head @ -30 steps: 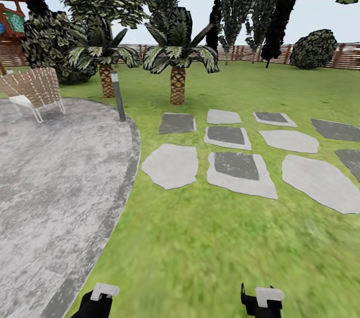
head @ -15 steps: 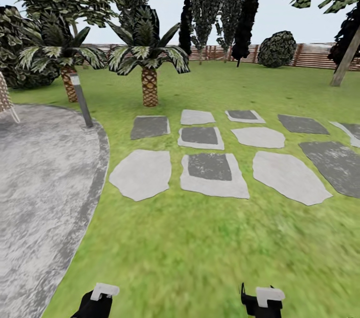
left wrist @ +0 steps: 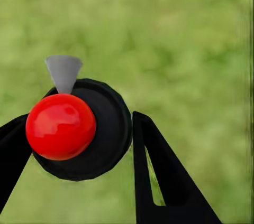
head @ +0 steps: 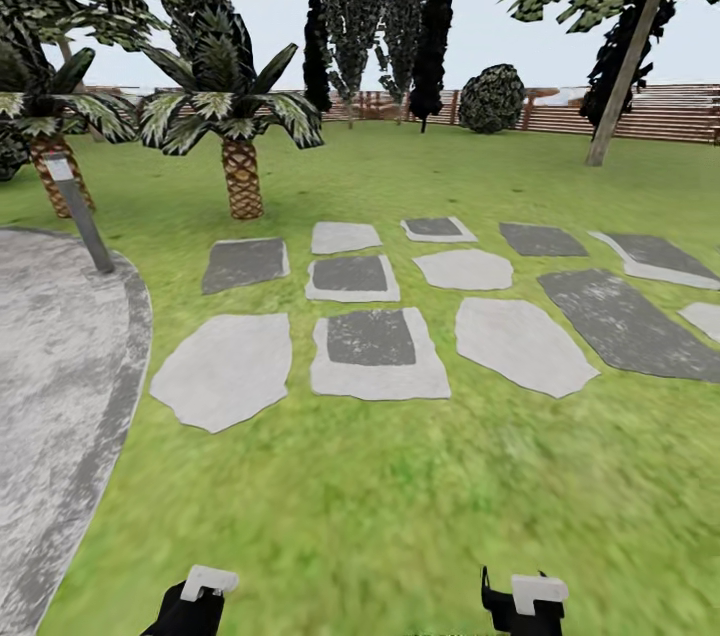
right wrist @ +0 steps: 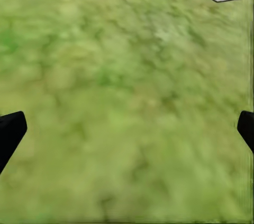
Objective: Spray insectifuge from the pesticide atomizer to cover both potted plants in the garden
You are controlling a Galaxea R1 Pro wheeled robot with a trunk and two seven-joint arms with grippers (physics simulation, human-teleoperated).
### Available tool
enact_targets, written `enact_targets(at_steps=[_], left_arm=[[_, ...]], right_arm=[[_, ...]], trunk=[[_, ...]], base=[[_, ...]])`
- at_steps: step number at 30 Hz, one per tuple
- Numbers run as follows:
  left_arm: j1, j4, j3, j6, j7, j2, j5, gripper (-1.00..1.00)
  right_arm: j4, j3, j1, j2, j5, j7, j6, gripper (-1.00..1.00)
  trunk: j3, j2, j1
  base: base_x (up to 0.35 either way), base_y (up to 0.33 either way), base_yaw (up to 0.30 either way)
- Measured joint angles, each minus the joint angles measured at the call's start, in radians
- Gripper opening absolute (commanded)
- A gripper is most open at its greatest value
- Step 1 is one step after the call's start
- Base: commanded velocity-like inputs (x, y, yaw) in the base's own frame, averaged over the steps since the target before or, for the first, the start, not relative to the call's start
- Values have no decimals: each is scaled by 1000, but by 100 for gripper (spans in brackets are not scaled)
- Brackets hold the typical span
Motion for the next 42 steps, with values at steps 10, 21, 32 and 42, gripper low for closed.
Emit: enact_targets(at_steps=[10,21,32,42], left_arm=[[0,-1,1,-2,0,1,8,-100],[0,-1,0,-3,0,1,11,-100],[0,0,0,-3,1,1,9,-100],[0,-1,0,-2,1,1,10,-100]], right_arm=[[0,0,1,0,-1,0,0,100],[0,0,1,-2,-2,0,-1,100],[0,0,1,-1,-2,0,-1,100],[0,0,1,0,-1,0,0,100]], trunk=[[0,0,0],[0,0,0],[0,0,0],[0,0,-1]], base=[[0,0,-300],[0,0,-300],[0,0,-300],[163,35,-300]])
